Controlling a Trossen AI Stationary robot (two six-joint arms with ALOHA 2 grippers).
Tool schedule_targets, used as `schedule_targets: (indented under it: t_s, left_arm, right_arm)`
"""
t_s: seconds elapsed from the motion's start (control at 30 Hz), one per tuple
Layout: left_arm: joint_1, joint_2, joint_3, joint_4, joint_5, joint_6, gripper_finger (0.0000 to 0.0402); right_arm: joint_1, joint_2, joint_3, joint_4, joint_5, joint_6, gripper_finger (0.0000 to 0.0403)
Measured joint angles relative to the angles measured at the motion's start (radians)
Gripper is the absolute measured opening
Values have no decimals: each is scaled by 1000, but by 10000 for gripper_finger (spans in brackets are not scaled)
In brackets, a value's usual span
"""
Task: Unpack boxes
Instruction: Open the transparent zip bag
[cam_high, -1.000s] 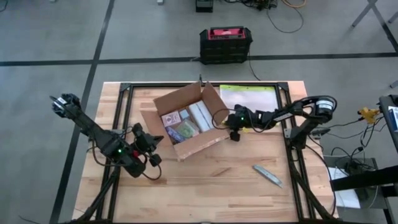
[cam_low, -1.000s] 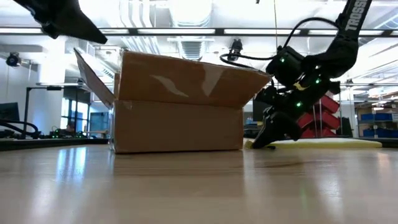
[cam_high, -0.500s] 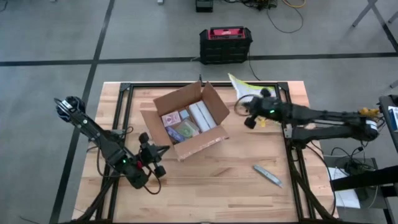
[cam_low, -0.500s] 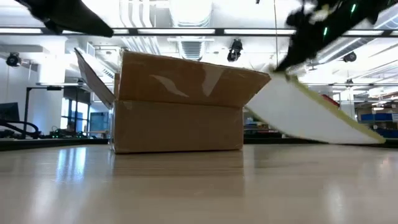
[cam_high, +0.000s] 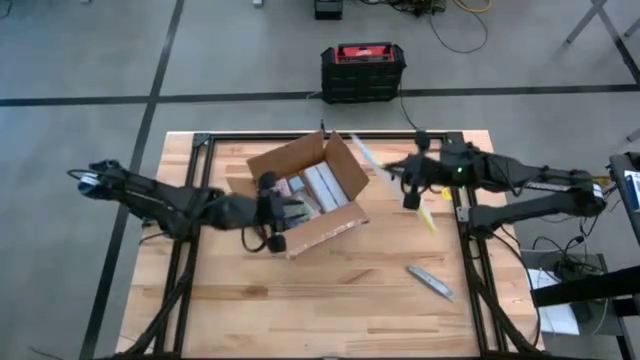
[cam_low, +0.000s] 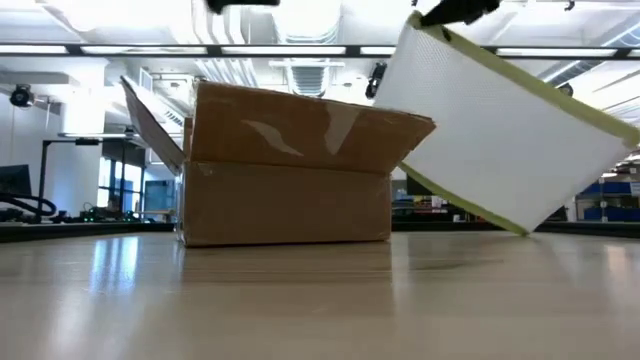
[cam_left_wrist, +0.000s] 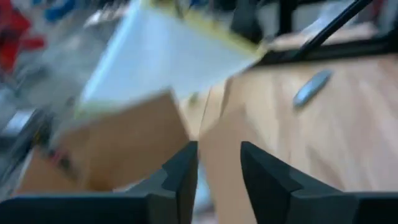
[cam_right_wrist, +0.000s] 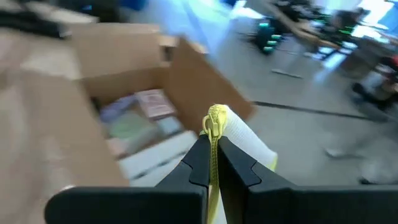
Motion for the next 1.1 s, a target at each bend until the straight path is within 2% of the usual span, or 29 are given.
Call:
schedule_targets:
  t_s: [0.13,0.23,0.43,0.57,0.7,0.83,0.93,1.1]
  left_arm:
    - [102,54,61,24,109,110,145]
    - [135,126,116,26,193,207,158]
    - [142,303,296,35,206,382,182]
    - [152,392,417,-25,203,402,196]
    - [176,430,490,-81,248,404,203]
    - [200,464,502,-88,263,423,197]
    - [222,471,508,-90,322,431,183]
    - [245,469,508,-54,432,440,132]
  right_arm:
    - [112,43,35,3,1,10,0]
    - [169,78,56,1,-1,18,0]
    - [219,142,81,-12,0,32,0]
    - [219,168,92,-28,6,39,0]
    - [221,168,93,-26,15,46,0]
    - [243,163,95,-26,13,41,0]
    - [252,164,96,-28,18,42,0]
    - [251,166,96,-30,18,53,0]
